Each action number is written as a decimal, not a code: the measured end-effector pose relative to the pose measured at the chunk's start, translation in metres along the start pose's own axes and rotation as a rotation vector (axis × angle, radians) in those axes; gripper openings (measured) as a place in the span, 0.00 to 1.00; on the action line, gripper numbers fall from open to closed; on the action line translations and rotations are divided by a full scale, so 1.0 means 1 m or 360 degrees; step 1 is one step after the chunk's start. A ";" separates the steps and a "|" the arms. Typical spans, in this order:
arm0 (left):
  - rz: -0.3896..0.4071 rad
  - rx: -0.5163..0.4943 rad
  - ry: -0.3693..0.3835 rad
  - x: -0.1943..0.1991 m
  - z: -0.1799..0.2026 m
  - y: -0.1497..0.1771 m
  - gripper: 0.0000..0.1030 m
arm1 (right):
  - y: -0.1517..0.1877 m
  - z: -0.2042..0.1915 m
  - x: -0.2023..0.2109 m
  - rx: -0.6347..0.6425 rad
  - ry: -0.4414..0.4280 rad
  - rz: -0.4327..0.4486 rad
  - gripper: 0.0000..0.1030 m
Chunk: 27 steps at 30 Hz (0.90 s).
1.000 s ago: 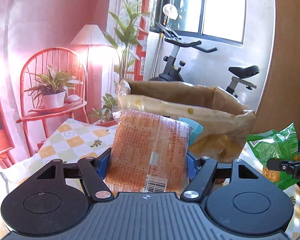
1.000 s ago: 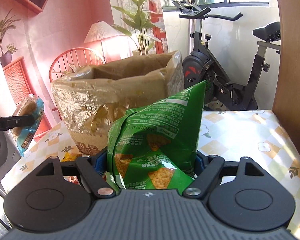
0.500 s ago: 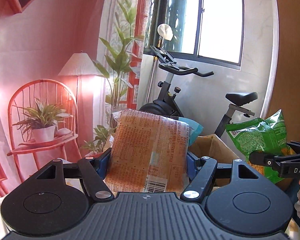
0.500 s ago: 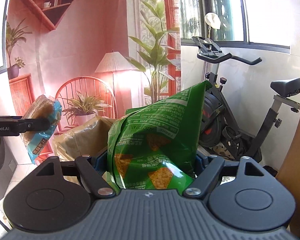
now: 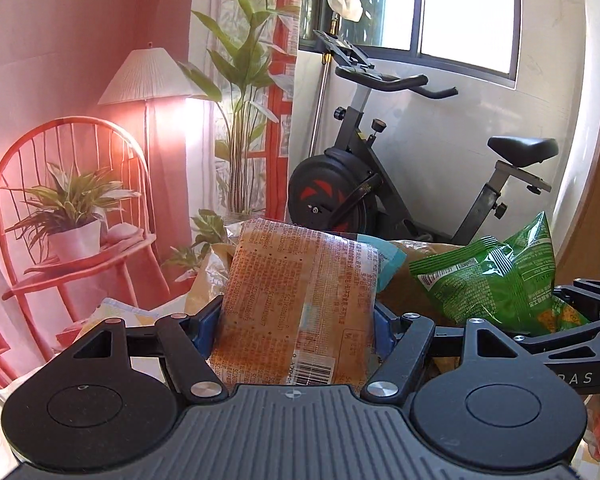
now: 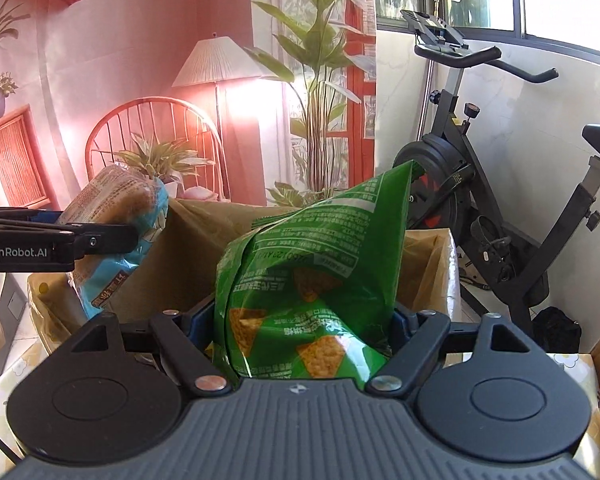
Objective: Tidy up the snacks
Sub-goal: 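Carry the bread packet and chip bag over the box and release both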
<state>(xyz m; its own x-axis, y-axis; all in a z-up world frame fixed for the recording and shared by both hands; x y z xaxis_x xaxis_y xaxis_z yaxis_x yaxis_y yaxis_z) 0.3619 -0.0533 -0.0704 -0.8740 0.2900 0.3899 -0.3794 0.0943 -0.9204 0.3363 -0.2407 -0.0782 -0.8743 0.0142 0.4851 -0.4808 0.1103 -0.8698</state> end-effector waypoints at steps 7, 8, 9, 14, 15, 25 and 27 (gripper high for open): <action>-0.0024 -0.0029 0.0006 0.000 0.002 0.002 0.76 | 0.002 0.002 0.007 -0.0012 0.0013 -0.0012 0.86; -0.0016 -0.0031 0.0004 0.002 0.002 0.000 0.77 | 0.002 0.003 0.010 -0.0014 0.0012 -0.0007 0.86; -0.0008 -0.0034 0.0002 0.005 0.001 -0.002 0.77 | 0.001 0.003 0.013 -0.0017 0.0009 -0.0001 0.86; 0.0001 -0.0013 -0.0008 0.027 -0.003 -0.005 0.77 | -0.001 0.002 0.040 -0.0019 -0.0005 0.0062 0.86; -0.0002 -0.0007 -0.0016 0.032 -0.004 -0.004 0.77 | -0.001 0.001 0.046 -0.0022 -0.0014 0.0074 0.86; 0.0022 0.0113 -0.0117 0.106 -0.040 0.018 0.77 | 0.025 -0.012 0.109 -0.0031 -0.0129 0.0132 0.85; 0.0021 0.0145 -0.0140 0.118 -0.046 0.026 0.77 | 0.031 -0.015 0.118 -0.0017 -0.0141 0.0149 0.85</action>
Point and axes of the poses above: each gripper's, at about its wrist camera, not at the fingertips, and x roughly against the way its jaws point, z to its right, y to its underside, the point moved 9 cm from there along -x, roughly the way its jaws point, and after that the axes turned 9 degrees about z, right-handed, at the moved point
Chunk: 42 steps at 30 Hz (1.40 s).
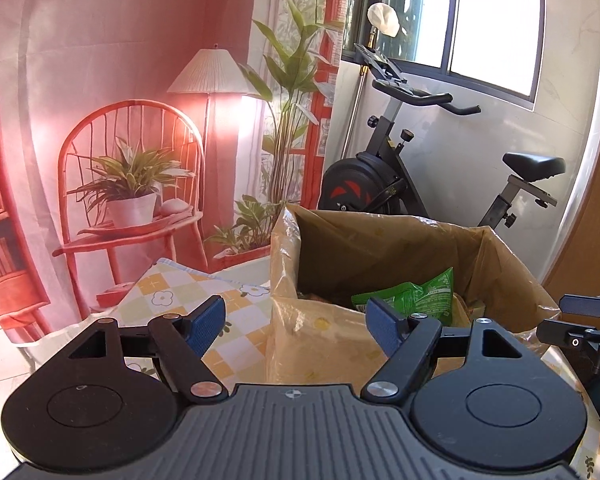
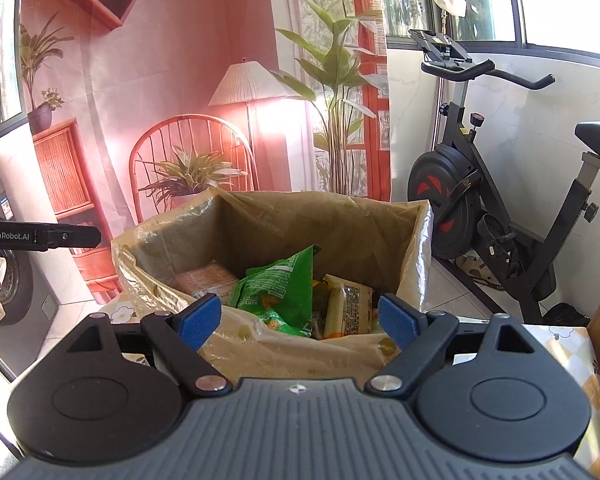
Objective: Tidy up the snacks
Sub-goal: 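Carry the bread packet and chip bag over the box and release both, then grasp a red snack packet with right tool while left tool grasps another red packet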
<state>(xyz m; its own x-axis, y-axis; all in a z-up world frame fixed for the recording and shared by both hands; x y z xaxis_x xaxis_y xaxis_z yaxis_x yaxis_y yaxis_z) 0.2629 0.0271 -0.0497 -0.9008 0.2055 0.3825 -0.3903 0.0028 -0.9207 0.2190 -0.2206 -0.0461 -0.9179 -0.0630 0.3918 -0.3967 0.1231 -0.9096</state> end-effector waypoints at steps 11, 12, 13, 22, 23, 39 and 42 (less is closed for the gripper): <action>-0.0127 0.0089 -0.0124 0.032 -0.025 0.072 0.76 | 0.058 -0.013 0.039 0.0010 -0.0070 0.0018 0.84; -0.0143 0.0098 -0.0132 0.031 -0.026 0.077 0.76 | 0.064 -0.012 0.040 0.0009 -0.0073 0.0007 0.83; -0.0164 0.0110 -0.0137 0.031 -0.028 0.084 0.76 | 0.072 -0.011 0.040 0.0009 -0.0074 -0.0015 0.81; -0.0328 0.0119 -0.0130 0.015 -0.030 0.129 0.75 | 0.144 0.009 0.021 0.0046 -0.0053 -0.0235 0.70; -0.0349 0.0122 -0.0122 0.012 -0.029 0.133 0.75 | 0.151 0.009 0.017 0.0061 -0.0064 -0.0263 0.70; -0.0556 0.0101 -0.0115 -0.023 -0.029 0.173 0.67 | 0.193 -0.041 -0.066 0.0211 -0.0318 -0.0431 0.69; -0.0578 0.0105 -0.0109 -0.026 -0.031 0.177 0.67 | 0.196 -0.045 -0.077 0.0211 -0.0323 -0.0446 0.69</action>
Point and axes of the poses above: each gripper's, at about its wrist camera, not at the fingertips, and x roughly against the way its jaws point, z to its right, y to its underside, the point moved 9 cm from there along -x, roughly the way its jaws point, and after that the axes turned 9 degrees about z, right-handed, at the moved point
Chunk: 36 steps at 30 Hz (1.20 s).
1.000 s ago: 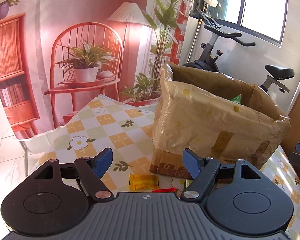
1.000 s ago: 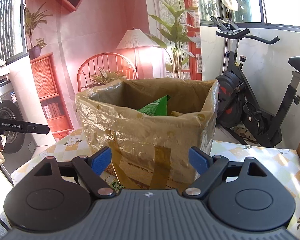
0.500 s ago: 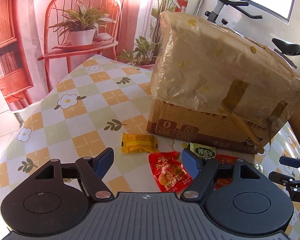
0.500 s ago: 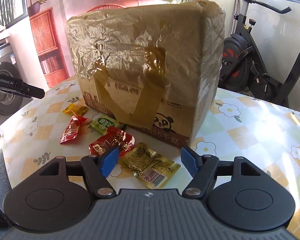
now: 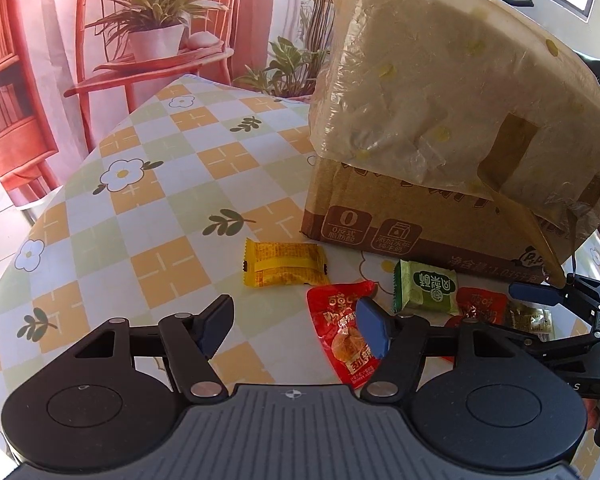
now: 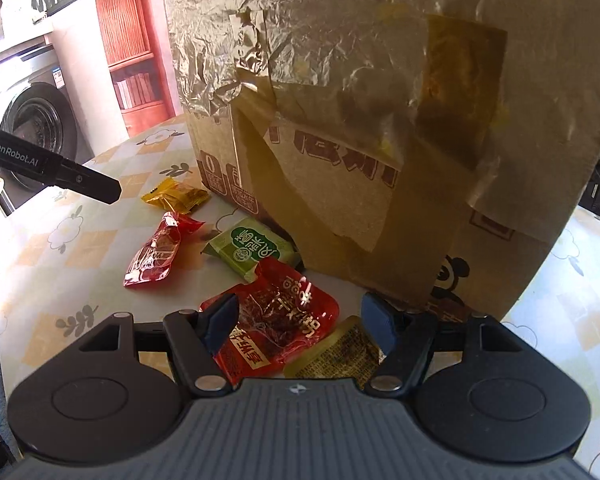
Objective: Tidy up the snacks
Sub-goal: 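Grasp a red snack packet with right tool while left tool grasps another red packet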
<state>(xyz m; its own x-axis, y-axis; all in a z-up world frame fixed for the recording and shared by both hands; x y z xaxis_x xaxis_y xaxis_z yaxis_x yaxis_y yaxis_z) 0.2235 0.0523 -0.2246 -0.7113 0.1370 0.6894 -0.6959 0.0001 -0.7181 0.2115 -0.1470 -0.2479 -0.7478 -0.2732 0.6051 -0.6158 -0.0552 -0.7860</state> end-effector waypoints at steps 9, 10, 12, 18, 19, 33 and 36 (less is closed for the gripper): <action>-0.0047 0.0001 0.0044 -0.012 0.007 0.009 0.67 | 0.011 0.001 -0.011 -0.0027 0.0020 0.0004 0.56; -0.0053 -0.0001 0.0047 -0.014 0.009 0.010 0.67 | 0.012 0.001 -0.010 -0.0032 0.0035 0.0024 0.54; -0.0064 -0.0004 0.0054 -0.017 0.011 0.012 0.67 | 0.014 0.002 -0.008 -0.0029 0.0057 0.0055 0.51; -0.0085 -0.0006 0.0077 -0.025 0.021 0.016 0.67 | 0.018 -0.005 0.001 0.0016 0.0049 0.0084 0.34; -0.0089 -0.0004 0.0079 -0.027 0.022 0.017 0.67 | 0.017 -0.006 0.003 0.0016 0.0043 0.0096 0.28; -0.0092 0.0085 -0.0009 -0.054 0.030 0.023 0.68 | 0.003 -0.010 0.038 -0.0059 0.0035 0.0219 0.08; -0.0058 0.0053 -0.0062 -0.058 0.035 0.022 0.68 | 0.005 -0.009 0.042 -0.0072 0.0042 0.0222 0.08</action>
Point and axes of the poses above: each gripper's, at about its wrist camera, not at the fingertips, and x roughly against the way its jaws point, z to its right, y to its underside, the point moved 9 cm from there along -x, roughly the way its jaws point, and after that the axes turned 9 degrees about z, right-handed, at the moved point
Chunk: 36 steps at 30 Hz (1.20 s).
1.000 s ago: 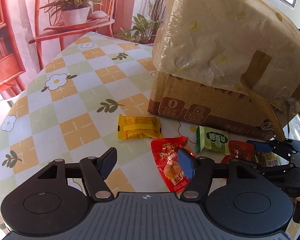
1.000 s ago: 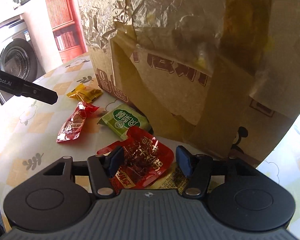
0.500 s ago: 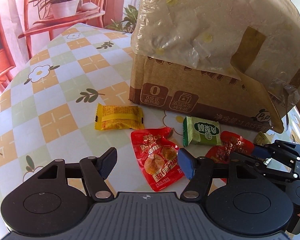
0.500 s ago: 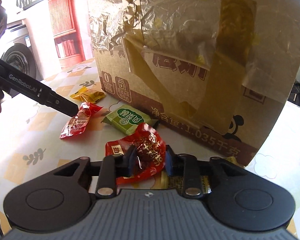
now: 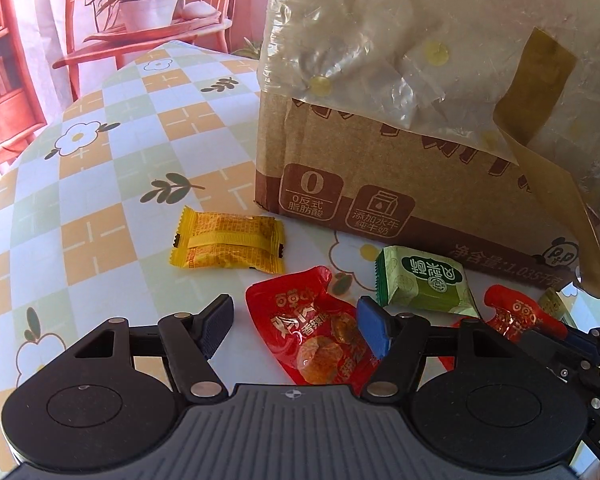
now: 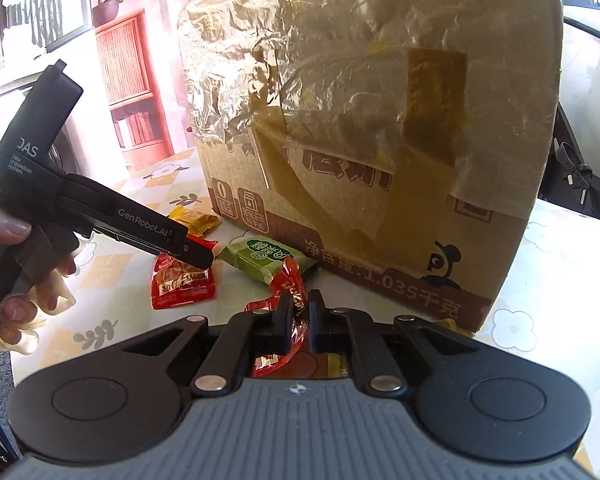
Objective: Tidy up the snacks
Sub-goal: 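Grasp a red snack packet with right tool while left tool grasps another red packet, then carry both red packets over the box and open both tools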
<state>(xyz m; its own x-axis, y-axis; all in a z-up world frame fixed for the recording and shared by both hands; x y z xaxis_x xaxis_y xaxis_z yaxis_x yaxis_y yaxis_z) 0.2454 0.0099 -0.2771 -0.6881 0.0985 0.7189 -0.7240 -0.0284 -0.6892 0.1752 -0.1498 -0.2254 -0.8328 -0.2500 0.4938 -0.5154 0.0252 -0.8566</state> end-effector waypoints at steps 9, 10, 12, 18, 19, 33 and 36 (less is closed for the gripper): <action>0.0076 -0.0080 0.0014 0.016 0.012 0.010 0.40 | 0.002 0.003 0.006 -0.0074 0.0020 0.0010 0.08; 0.0078 -0.0055 0.0048 0.018 0.012 0.010 0.36 | 0.002 0.003 0.007 -0.0082 0.0023 0.0013 0.08; 0.0115 -0.0070 0.0071 0.024 0.014 0.009 0.31 | 0.001 0.005 0.011 -0.0093 0.0039 0.0024 0.08; 0.0166 -0.0102 0.0147 0.037 0.020 0.009 0.22 | -0.004 0.008 0.019 -0.0111 0.0071 0.0037 0.08; 0.0171 -0.0098 0.0153 0.038 0.020 0.008 0.21 | -0.004 0.009 0.022 -0.0111 0.0076 0.0042 0.08; 0.0231 -0.0117 0.0223 0.065 0.020 0.011 0.01 | -0.016 -0.002 0.044 -0.0066 0.0108 0.0101 0.08; 0.0239 -0.0109 0.0223 0.068 0.016 0.013 0.01 | -0.017 -0.004 0.048 -0.0067 0.0118 0.0107 0.08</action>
<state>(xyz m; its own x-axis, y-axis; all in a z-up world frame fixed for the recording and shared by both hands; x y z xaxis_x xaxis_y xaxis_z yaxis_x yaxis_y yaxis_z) 0.1891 0.0000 -0.2356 -0.7713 0.2360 0.5911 -0.6055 0.0142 -0.7957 0.1429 -0.1580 -0.1861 -0.8777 -0.1739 0.4465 -0.4646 0.0806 -0.8819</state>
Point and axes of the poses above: each gripper's, at about its wrist camera, not at the fingertips, and x roughly against the way its jaws point, z to its right, y to its underside, the point moved 9 cm from there along -x, roughly the way its jaws point, and after that the axes turned 9 degrees about z, right-handed, at the moved point
